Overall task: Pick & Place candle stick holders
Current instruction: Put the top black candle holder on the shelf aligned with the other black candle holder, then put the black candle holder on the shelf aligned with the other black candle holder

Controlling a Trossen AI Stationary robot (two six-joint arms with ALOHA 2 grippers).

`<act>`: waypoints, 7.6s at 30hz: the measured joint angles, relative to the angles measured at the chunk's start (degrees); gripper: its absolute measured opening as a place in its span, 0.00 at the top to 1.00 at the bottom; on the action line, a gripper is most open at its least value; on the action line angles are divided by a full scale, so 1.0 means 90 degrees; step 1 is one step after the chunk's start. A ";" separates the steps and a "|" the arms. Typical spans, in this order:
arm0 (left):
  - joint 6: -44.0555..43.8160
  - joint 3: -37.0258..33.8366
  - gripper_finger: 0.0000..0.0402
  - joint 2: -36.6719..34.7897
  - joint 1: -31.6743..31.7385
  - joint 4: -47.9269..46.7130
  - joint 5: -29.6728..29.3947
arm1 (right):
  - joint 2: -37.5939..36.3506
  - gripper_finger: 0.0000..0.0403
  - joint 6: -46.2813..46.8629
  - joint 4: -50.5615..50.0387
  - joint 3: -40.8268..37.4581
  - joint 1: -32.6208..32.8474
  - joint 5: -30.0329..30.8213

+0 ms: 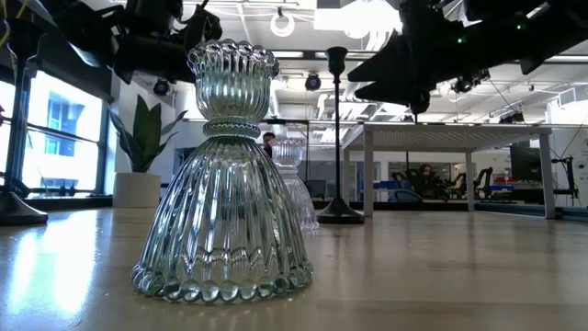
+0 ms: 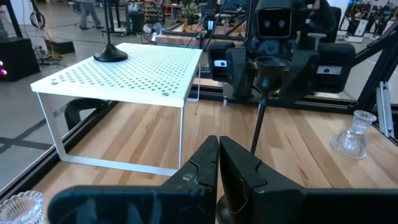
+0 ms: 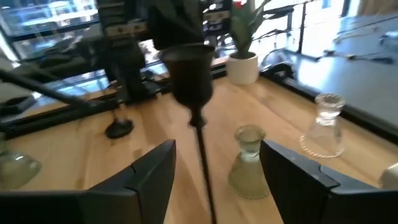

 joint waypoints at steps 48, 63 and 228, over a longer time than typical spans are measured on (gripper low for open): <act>0.0338 0.0000 0.96 0.0000 0.0000 -0.0063 0.0002 | 0.0138 0.93 -0.0728 0.1209 0.0600 -0.0219 -0.0634; 0.0384 0.0000 0.96 0.0002 0.0000 -0.0011 0.0010 | -0.1465 0.93 -0.1267 -0.2614 0.2811 -0.2037 0.0438; -0.4348 0.1469 0.65 -0.4346 -0.3560 -1.1880 -0.1219 | -0.1993 1.00 -0.1751 -0.0430 -0.0622 -0.1549 -0.0477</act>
